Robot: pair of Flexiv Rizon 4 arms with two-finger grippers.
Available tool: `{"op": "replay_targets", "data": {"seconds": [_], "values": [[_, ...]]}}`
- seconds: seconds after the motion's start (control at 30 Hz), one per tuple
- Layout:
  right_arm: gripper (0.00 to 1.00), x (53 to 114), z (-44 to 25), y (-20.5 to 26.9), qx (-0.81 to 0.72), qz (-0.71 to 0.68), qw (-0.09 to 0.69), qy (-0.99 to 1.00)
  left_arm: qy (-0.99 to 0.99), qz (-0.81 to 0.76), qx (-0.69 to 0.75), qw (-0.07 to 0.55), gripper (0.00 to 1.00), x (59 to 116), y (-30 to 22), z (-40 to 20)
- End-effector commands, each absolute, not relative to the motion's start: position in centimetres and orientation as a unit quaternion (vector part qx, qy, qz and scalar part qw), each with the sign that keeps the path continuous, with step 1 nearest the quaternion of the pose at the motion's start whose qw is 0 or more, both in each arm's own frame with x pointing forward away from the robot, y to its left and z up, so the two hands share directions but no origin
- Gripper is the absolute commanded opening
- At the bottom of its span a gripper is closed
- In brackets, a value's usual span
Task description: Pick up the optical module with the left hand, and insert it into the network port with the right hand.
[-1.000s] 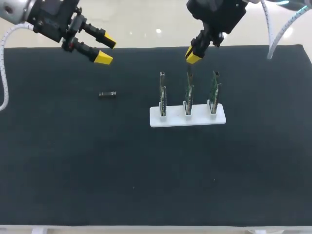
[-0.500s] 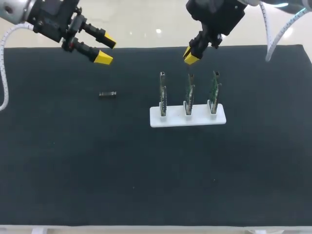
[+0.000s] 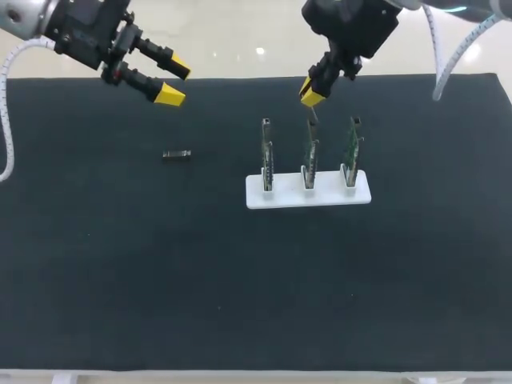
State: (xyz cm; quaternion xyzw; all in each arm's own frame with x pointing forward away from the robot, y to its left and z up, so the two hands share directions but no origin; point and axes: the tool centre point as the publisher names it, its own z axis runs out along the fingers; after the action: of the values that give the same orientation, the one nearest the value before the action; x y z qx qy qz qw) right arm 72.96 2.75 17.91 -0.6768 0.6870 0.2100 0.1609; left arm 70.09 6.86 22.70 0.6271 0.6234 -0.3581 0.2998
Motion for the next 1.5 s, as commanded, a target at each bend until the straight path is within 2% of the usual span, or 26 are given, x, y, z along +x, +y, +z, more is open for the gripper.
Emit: {"op": "replay_targets", "data": {"seconds": [0.03,0.97,1.5], "values": [[0.0,73.1,18.31,2.9,-0.676,0.209,0.157,0.689,0.624,-0.358,0.628,0.298,1.0,70.17,6.82,22.71],[0.0,73.2,19.09,2.24,-0.647,0.241,0.227,0.687,0.624,-0.358,0.628,0.298,1.0,70.17,6.82,22.71],[0.0,72.92,18.27,2.11,-0.644,0.263,0.242,0.676,0.624,-0.358,0.628,0.298,1.0,70.17,6.82,22.71]]}}
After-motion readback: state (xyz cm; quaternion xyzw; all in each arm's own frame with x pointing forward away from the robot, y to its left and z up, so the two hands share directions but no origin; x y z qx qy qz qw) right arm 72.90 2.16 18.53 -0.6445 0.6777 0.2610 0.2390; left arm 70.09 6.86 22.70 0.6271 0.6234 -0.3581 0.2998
